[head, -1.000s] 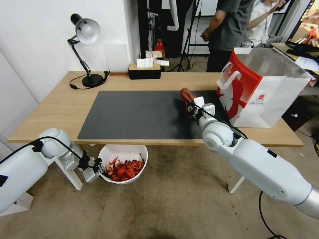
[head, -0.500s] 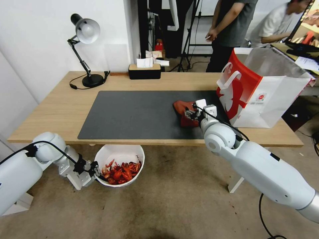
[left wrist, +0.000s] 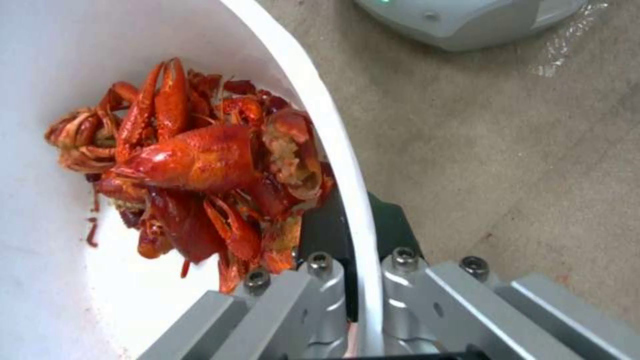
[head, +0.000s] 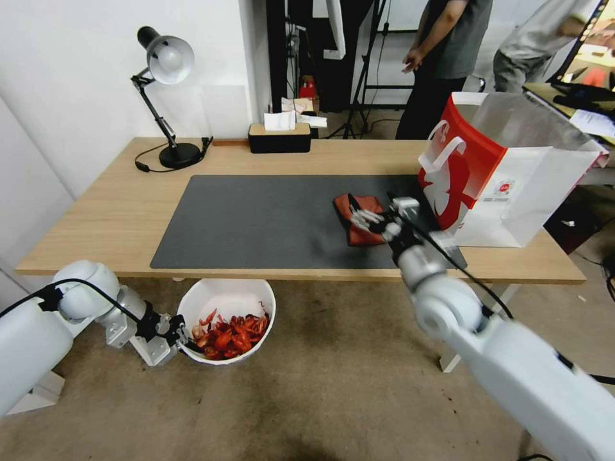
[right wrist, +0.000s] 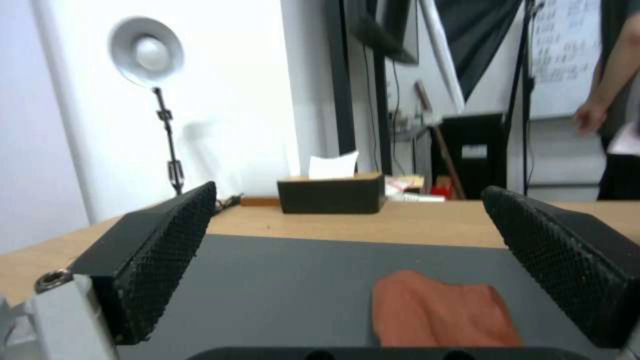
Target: Sweep shrimp from table into container with towel, then put container into takeout bag.
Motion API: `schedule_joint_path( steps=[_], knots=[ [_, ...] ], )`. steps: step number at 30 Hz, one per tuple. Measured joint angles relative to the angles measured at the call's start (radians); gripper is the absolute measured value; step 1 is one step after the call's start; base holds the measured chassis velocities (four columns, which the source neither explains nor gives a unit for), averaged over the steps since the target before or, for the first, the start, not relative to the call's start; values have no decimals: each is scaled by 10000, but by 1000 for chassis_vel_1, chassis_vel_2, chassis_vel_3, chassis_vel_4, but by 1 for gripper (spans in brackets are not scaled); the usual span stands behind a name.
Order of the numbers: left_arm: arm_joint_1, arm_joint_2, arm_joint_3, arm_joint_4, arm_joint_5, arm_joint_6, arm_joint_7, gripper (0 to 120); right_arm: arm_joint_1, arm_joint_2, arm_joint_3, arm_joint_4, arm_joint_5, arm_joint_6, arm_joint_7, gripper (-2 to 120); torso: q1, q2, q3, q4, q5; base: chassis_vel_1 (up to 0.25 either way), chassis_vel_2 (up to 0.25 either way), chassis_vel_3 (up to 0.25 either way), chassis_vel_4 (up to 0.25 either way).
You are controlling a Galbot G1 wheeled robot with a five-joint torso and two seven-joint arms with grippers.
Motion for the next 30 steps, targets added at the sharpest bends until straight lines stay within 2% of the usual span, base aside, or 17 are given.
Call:
schedule_joint_path(
  steps=[1,3,4,7,8,10,17,19,20,21,23,24,26,27,29,30],
  knots=[
    [0,0,0,0,0,0,0,0,0,0,0,0,0,0,0,100,0,0,0,0,0,0,0,0,0],
    [35,-3,0,-28,13,-2,-1,0,-1545,317,598,413,-946,649,-28,100,-1,1,-1,1,0,0,0,0,0],
    [35,-3,0,-28,13,-2,-1,0,-1545,317,598,413,-946,649,-28,100,-1,1,-1,1,0,0,0,0,0],
    [82,-53,7,-51,63,-9,-5,0,-3533,1109,1312,375,-1843,1555,-78,100,-1,1,-2,-2,0,0,0,0,0],
    [82,-53,7,-51,63,-9,-5,0,-3533,1109,1312,375,-1843,1555,-78,100,-1,1,-2,-2,0,0,0,0,0],
    [161,-77,2,-51,112,-58,-7,0,-4212,1412,1509,18,-2154,2091,-184,100,-1,1,0,0,0,0,0,0,0],
    [554,-70,-90,-223,257,-239,-23,0,-4711,1767,1557,-555,-2524,2426,-121,100,1,0,0,4,1,0,0,0,0],
    [855,-5,-167,-360,280,-280,-28,0,-4747,1893,1551,-806,-2883,2429,46,100,0,0,0,2,-1,0,0,0,0],
    [1188,110,-243,-513,280,-244,-119,0,-4744,1950,1547,-997,-3077,2445,120,100,0,0,1,0,1,0,0,0,0],
    [1188,110,-243,-513,280,-244,-119,0,-4744,1950,1547,-997,-3077,2445,120,100,0,0,1,0,1,0,0,0,0],
    [1815,353,-408,-818,227,-214,-253,0,-4723,1986,1528,-1160,-3154,2460,168,100,0,0,1,6,-2,0,0,0,0],
    [1815,353,-408,-818,227,-214,-253,0,-4723,1986,1528,-1160,-3154,2460,168,100,0,0,1,6,-2,0,0,0,0],
    [2253,706,-627,-1114,220,-289,-303,0,-4655,1984,1516,-1308,-3158,2475,186,100,0,0,0,7,0,0,0,0,0],
    [2253,706,-627,-1114,220,-289,-303,0,-4655,1984,1516,-1308,-3158,2475,186,100,0,0,0,7,0,0,0,0,0],
    [2354,1173,-793,-1536,57,-372,-346,0,-4574,1980,1472,-1479,-3147,2495,183,100,1,-1,1,4,-1,0,0,0,0],
    [2354,1173,-793,-1536,57,-372,-346,0,-4574,1980,1472,-1479,-3147,2495,183,100,1,-1,1,4,-1,0,0,0,0]
  ],
)
